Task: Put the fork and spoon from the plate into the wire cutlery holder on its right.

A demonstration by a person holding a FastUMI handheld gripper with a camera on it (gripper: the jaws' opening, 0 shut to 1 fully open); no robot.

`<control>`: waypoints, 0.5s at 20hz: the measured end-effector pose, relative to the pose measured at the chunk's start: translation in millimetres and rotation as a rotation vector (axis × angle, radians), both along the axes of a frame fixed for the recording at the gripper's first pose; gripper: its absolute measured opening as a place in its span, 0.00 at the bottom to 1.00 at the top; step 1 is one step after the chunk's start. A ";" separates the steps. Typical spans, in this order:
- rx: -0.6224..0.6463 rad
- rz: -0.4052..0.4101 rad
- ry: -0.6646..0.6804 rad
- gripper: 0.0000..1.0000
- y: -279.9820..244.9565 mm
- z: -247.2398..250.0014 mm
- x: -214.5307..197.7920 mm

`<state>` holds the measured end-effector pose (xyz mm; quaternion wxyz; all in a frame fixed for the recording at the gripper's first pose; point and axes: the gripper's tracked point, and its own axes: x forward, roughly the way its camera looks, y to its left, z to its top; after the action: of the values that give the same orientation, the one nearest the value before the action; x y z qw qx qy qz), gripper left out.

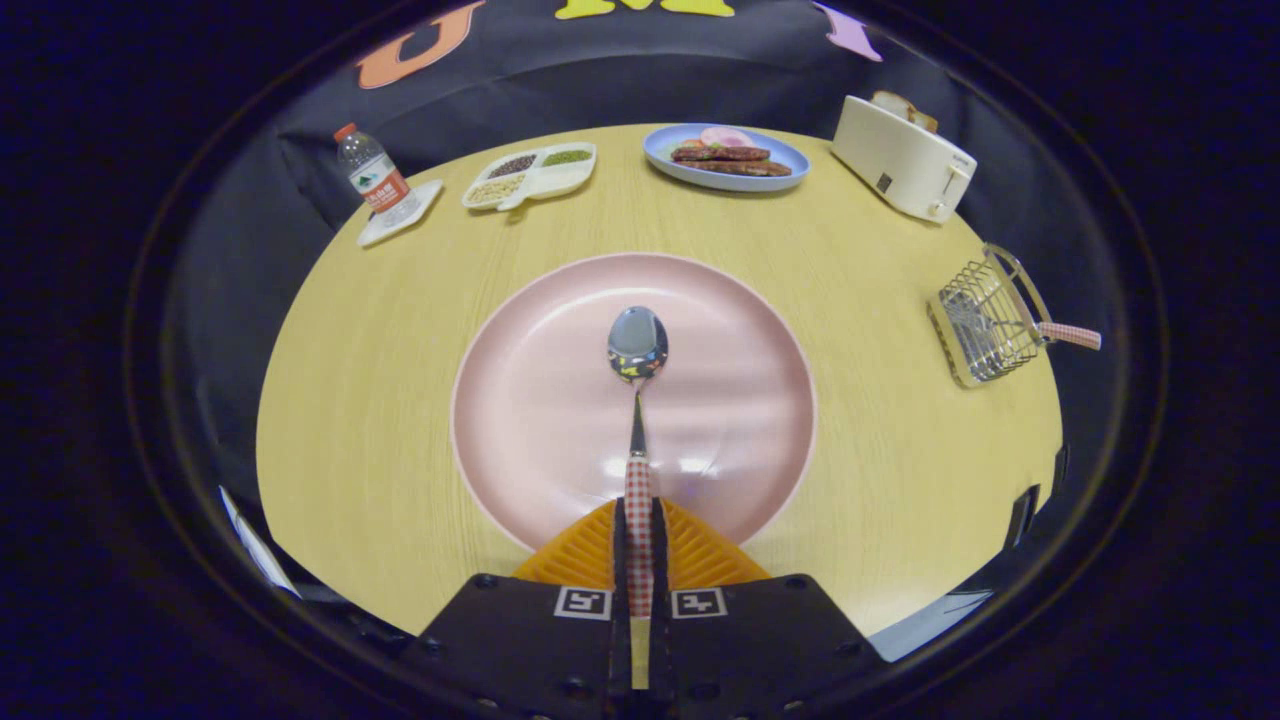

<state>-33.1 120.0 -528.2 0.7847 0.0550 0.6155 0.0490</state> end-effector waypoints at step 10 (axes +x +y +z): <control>0.057 0.094 -0.011 0.07 -50.5 50.6 -2.5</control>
<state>-35.6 69.5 -477.5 0.7831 0.0482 0.6113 0.1036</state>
